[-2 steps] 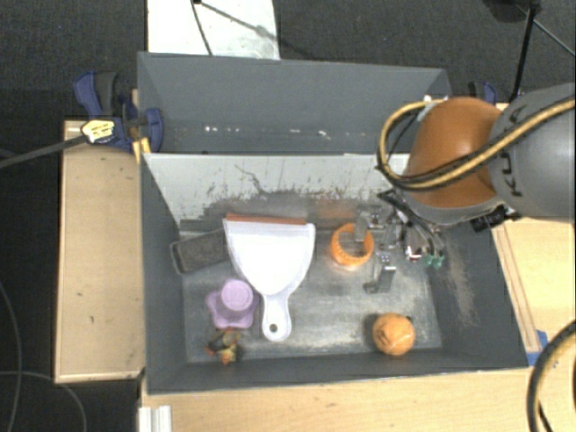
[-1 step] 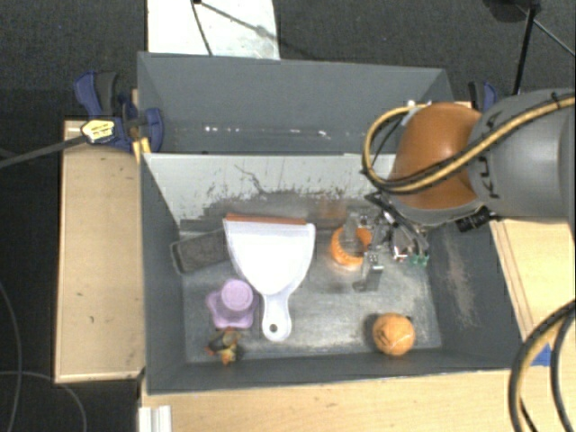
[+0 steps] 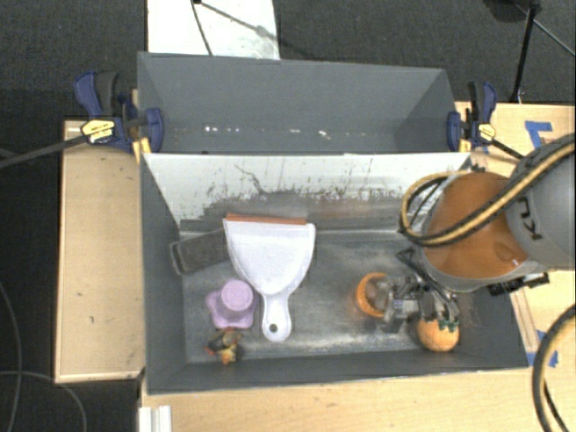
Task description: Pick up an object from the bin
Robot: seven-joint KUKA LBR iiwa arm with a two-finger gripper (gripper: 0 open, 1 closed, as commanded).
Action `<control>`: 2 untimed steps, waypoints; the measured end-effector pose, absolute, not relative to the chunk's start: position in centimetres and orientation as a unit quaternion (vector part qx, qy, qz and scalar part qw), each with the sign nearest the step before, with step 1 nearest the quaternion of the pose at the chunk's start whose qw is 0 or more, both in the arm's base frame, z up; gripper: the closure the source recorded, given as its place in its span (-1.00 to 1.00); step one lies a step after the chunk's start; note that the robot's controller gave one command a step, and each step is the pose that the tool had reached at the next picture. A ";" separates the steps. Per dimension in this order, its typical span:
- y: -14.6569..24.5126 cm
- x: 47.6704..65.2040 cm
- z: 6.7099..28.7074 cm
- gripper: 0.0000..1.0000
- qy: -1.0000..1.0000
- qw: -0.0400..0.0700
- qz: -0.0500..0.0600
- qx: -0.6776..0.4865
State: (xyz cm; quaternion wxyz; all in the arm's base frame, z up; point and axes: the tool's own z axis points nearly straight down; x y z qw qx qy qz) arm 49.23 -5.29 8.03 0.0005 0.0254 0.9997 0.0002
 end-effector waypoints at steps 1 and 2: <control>-5.3 49.2 8.0 1.00 1.000 0.001 0.000 0.025; -6.4 50.2 28.6 1.00 0.999 0.005 0.000 0.043</control>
Offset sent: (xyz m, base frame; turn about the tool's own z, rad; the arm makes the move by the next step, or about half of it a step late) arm 0.0081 -0.0109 0.2009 0.0395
